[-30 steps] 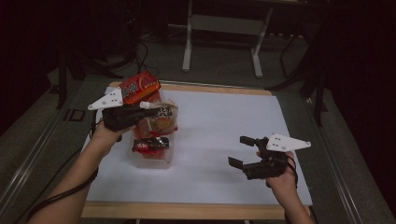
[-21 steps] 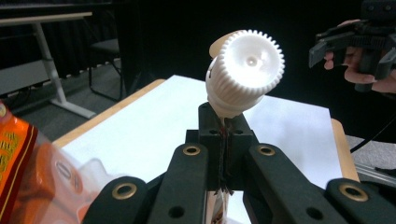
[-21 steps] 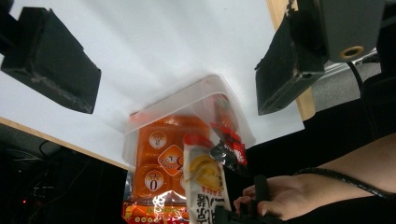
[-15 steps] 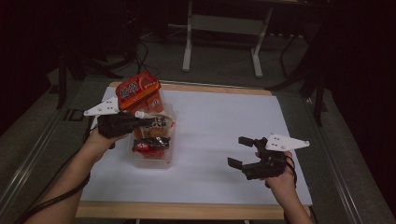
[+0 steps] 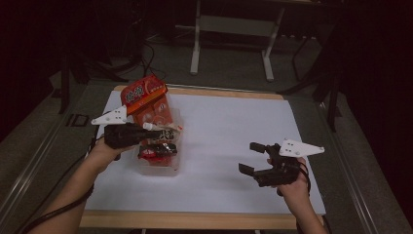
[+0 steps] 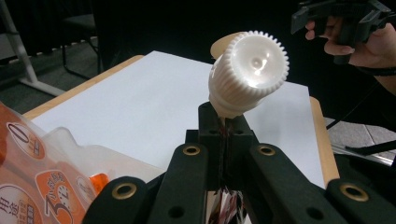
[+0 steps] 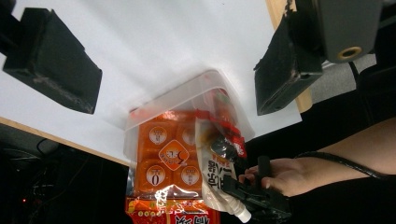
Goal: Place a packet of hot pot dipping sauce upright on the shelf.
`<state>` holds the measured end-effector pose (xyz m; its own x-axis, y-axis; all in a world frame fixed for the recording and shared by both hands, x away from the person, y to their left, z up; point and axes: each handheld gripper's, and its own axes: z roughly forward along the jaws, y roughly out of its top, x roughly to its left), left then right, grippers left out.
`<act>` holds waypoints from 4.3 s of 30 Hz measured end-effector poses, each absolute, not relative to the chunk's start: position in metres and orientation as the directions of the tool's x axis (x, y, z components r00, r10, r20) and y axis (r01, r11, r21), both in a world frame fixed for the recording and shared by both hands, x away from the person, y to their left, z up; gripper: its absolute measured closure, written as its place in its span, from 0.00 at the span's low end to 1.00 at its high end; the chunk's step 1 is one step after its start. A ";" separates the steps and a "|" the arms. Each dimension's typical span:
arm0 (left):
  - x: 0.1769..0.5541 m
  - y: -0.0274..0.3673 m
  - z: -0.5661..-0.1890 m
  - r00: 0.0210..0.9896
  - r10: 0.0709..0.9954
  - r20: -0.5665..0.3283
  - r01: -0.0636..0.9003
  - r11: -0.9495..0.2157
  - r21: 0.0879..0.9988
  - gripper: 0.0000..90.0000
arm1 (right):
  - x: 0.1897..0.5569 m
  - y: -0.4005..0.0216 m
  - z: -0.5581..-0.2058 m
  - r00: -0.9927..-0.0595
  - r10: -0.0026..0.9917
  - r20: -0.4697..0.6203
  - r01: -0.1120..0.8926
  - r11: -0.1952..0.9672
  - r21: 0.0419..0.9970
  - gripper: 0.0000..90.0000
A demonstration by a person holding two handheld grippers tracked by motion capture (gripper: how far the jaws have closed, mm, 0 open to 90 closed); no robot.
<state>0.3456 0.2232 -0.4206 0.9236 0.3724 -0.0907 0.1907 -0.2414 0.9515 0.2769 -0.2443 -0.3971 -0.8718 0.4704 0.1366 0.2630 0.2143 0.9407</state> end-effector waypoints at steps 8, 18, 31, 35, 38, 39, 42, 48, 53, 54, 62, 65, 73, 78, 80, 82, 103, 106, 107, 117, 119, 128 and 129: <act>0.341 0.218 -0.416 0.937 0.342 -0.073 0.178 -0.284 0.942 0.99 | 0.277 -0.244 -0.397 -0.873 0.467 0.143 0.267 0.210 0.941 0.16; 0.346 0.216 -0.417 0.931 0.358 -0.068 0.178 -0.285 0.942 0.99 | 0.277 -0.243 -0.397 -0.874 0.464 0.144 0.267 0.213 0.940 0.16; 0.350 0.207 -0.442 0.931 0.358 -0.075 0.207 -0.348 0.914 0.98 | 0.278 -0.244 -0.400 -0.873 0.463 0.153 0.278 0.216 0.936 0.16; 0.351 0.208 -0.447 0.922 0.368 -0.119 0.247 -0.323 0.913 0.91 | 0.277 -0.243 -0.399 -0.875 0.460 0.151 0.276 0.217 0.936 0.16; 0.351 0.208 -0.449 0.922 0.365 -0.132 0.252 -0.305 0.918 0.82 | 0.277 -0.242 -0.399 -0.876 0.459 0.150 0.275 0.219 0.936 0.16; 0.350 0.208 -0.449 0.922 0.366 -0.128 0.247 -0.300 0.922 0.80 | 0.277 -0.242 -0.399 -0.876 0.458 0.150 0.274 0.218 0.937 0.16; 0.349 0.209 -0.449 0.919 0.380 -0.106 0.228 -0.291 0.929 0.72 | 0.277 -0.242 -0.400 -0.876 0.458 0.151 0.278 0.223 0.934 0.16; 0.347 0.207 -0.438 0.907 0.411 -0.094 0.225 -0.282 0.933 0.58 | 0.277 -0.242 -0.401 -0.876 0.458 0.152 0.279 0.225 0.933 0.16; 0.346 0.202 -0.427 0.903 0.422 -0.087 0.218 -0.274 0.937 0.50 | 0.277 -0.242 -0.401 -0.874 0.461 0.153 0.282 0.224 0.933 0.16; 0.346 0.201 -0.425 0.900 0.427 -0.088 0.220 -0.271 0.937 0.46 | 0.277 -0.243 -0.401 -0.874 0.461 0.154 0.282 0.224 0.933 0.16; 0.343 0.194 -0.412 0.887 0.435 -0.154 0.286 -0.256 0.923 0.16 | 0.277 -0.244 -0.401 -0.873 0.463 0.156 0.285 0.224 0.932 0.16; 0.341 0.190 -0.407 0.884 0.437 -0.168 0.294 -0.239 0.925 0.11 | 0.277 -0.244 -0.402 -0.873 0.463 0.155 0.285 0.225 0.932 0.16; 0.331 0.173 -0.390 0.896 0.417 -0.156 0.270 -0.230 0.935 0.03 | 0.276 -0.245 -0.401 -0.871 0.466 0.156 0.287 0.224 0.931 0.16; 0.321 0.162 -0.382 0.894 0.425 -0.139 0.249 -0.214 0.945 0.03 | 0.276 -0.246 -0.402 -0.869 0.469 0.157 0.290 0.224 0.931 0.16; 0.318 0.158 -0.380 0.896 0.419 -0.145 0.247 -0.200 0.948 0.03 | 0.276 -0.246 -0.403 -0.868 0.471 0.158 0.291 0.226 0.930 0.16; 0.315 0.154 -0.377 0.896 0.420 -0.144 0.242 -0.191 0.951 0.03 | 0.276 -0.246 -0.403 -0.867 0.473 0.157 0.293 0.228 0.928 0.16; 0.270 0.108 -0.386 0.941 0.307 -0.144 0.220 -0.229 0.948 0.03 | 0.272 -0.253 -0.421 -0.853 0.494 0.166 0.318 0.242 0.916 0.16; 0.267 0.105 -0.390 0.945 0.294 -0.146 0.218 -0.232 0.948 0.03 | 0.272 -0.254 -0.424 -0.850 0.499 0.166 0.321 0.243 0.916 0.16; 0.264 0.101 -0.395 0.947 0.286 -0.144 0.218 -0.244 0.945 0.03 | 0.272 -0.254 -0.428 -0.848 0.503 0.165 0.323 0.243 0.915 0.16; 0.248 0.090 -0.419 0.954 0.259 -0.151 0.218 -0.254 0.942 0.03 | 0.274 -0.254 -0.436 -0.842 0.516 0.156 0.323 0.251 0.912 0.16; 0.246 0.089 -0.424 0.951 0.265 -0.157 0.227 -0.255 0.940 0.03 | 0.274 -0.254 -0.438 -0.841 0.518 0.157 0.325 0.252 0.911 0.16; 0.242 0.087 -0.446 0.950 0.267 -0.161 0.235 -0.272 0.933 0.03 | 0.275 -0.253 -0.445 -0.840 0.520 0.155 0.331 0.265 0.906 0.16; 0.241 0.088 -0.448 0.952 0.265 -0.154 0.228 -0.275 0.934 0.03 | 0.276 -0.253 -0.446 -0.840 0.520 0.154 0.331 0.266 0.906 0.16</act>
